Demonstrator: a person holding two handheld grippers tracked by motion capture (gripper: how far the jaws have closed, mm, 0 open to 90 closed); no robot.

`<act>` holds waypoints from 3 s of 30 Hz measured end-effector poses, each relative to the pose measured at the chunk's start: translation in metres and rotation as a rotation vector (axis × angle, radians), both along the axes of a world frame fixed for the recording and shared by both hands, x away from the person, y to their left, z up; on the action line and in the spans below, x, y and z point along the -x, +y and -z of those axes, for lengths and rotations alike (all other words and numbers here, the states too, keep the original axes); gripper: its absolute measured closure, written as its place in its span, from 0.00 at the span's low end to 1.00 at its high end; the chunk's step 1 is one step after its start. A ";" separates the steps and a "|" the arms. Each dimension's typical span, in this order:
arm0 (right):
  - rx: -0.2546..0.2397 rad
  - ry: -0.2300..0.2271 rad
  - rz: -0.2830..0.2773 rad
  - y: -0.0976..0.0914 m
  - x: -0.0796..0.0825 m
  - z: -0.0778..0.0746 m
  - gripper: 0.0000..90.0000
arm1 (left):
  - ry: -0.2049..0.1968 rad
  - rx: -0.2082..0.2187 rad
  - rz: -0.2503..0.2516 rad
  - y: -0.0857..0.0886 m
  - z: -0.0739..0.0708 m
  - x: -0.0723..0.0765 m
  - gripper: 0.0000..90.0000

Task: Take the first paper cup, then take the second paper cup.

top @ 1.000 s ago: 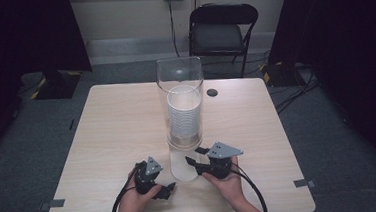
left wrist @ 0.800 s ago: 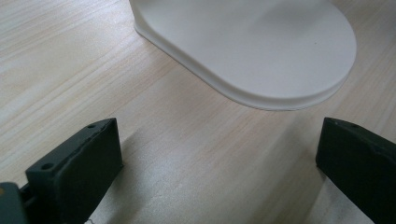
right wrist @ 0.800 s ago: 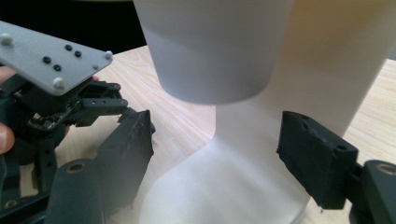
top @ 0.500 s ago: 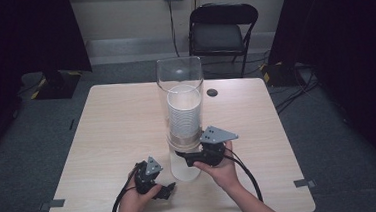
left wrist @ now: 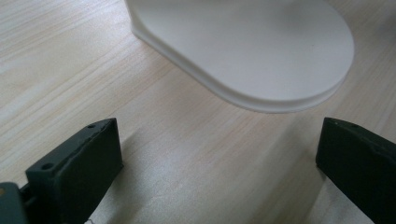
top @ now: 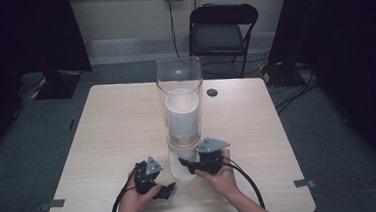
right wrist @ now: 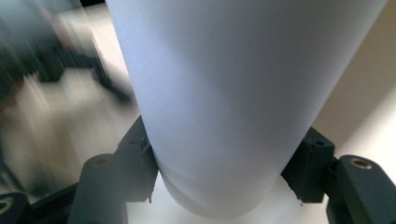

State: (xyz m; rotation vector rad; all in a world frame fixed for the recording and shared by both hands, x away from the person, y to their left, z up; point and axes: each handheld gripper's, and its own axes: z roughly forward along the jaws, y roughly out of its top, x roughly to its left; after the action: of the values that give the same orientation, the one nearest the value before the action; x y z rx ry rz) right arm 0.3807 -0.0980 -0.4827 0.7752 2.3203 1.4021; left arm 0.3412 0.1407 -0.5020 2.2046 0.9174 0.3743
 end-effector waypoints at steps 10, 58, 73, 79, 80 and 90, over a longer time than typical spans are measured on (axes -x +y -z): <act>0.090 0.038 -0.080 -0.020 0.006 0.010 0.38 | -0.002 0.003 0.001 0.000 0.000 0.000 0.00; 0.154 0.063 0.022 -0.090 0.014 0.007 0.28 | -0.039 0.033 -0.002 -0.020 -0.019 0.017 0.18; 0.173 0.081 0.178 -0.118 -0.009 0.004 0.16 | 0.001 -0.007 -0.016 -0.009 -0.008 0.012 0.18; 0.156 0.097 0.143 -0.134 0.002 -0.006 0.17 | 0.004 -0.001 -0.022 -0.004 -0.006 0.012 0.18; 0.159 0.100 0.135 -0.138 0.003 -0.008 0.17 | 0.005 0.005 -0.022 -0.004 -0.005 0.012 0.18; 0.131 0.110 0.173 -0.159 0.018 -0.039 0.17 | -0.025 0.016 -0.006 0.000 -0.002 0.011 0.16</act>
State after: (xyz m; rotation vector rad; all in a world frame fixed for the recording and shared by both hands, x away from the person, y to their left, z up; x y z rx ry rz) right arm 0.3625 -0.2571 -0.4440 1.0091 2.3345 1.1487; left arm 0.3306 0.1412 -0.5001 2.1787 0.9112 0.3949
